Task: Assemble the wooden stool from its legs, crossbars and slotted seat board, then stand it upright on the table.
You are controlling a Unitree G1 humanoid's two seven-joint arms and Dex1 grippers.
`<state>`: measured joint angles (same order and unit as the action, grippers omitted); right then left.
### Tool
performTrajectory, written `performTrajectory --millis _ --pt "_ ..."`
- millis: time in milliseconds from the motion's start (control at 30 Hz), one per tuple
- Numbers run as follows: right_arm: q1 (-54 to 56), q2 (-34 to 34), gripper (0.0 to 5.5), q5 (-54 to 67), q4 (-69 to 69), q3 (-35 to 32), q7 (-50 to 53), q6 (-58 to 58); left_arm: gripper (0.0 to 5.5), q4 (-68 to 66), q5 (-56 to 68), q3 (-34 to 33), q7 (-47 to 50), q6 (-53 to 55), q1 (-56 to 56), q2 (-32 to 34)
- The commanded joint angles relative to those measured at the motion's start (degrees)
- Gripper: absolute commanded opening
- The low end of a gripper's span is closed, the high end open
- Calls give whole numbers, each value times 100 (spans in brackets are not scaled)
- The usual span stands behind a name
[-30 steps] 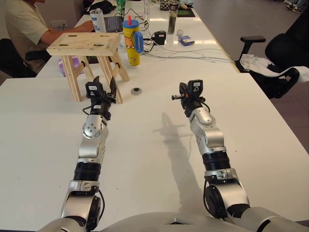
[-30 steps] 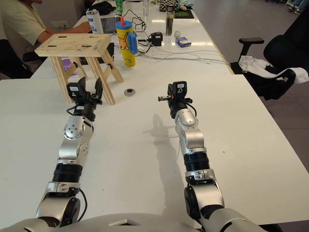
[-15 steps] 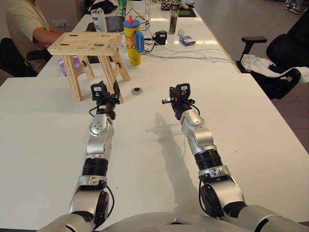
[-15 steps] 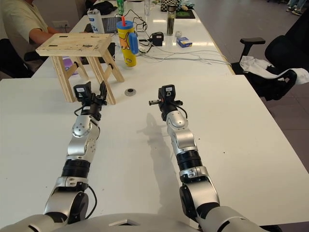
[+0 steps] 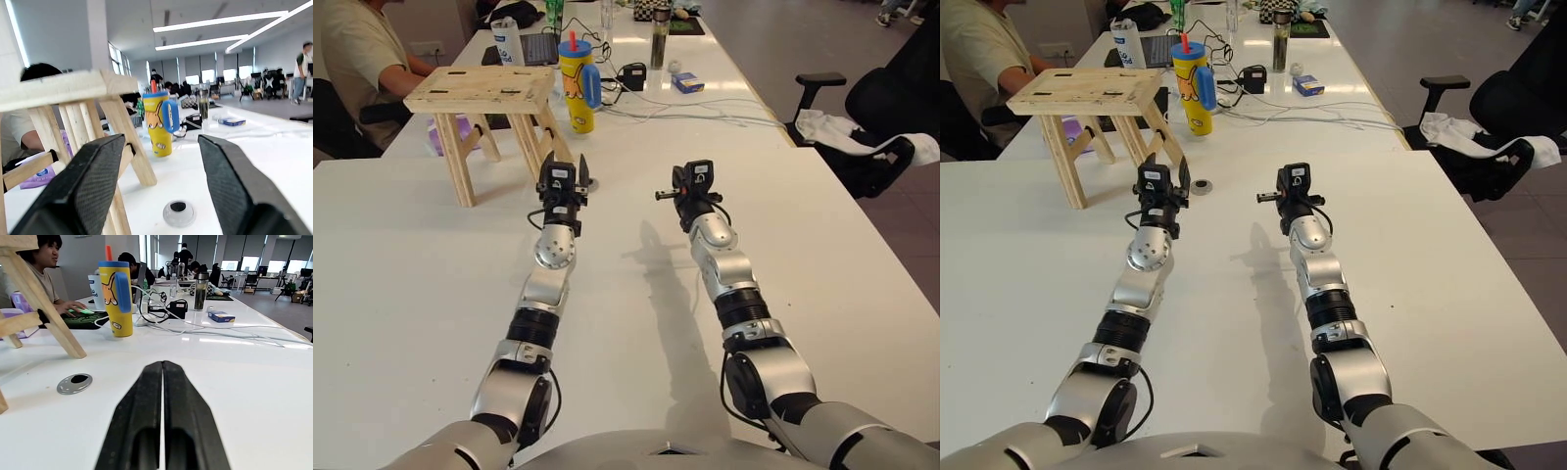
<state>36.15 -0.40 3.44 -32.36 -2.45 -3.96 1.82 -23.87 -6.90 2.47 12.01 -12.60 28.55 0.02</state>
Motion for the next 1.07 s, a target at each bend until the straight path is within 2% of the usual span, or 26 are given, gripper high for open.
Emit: performTrajectory --millis 33,333,733,1067 --pt "157 53 0 37 -146 16 -100 -92 277 -419 158 -150 54 -244 155 -182" --pt "338 -77 0 -152 -639 -6 20 -661 277 -1120 386 -438 13 -723 574 -198" --pt "687 -98 0 -63 -1192 -95 -102 -971 277 -1862 240 -395 70 -1168 869 -225" --pt "553 -61 0 32 -1054 -84 -375 -925 277 -2161 226 -326 -84 -1284 1017 -273"
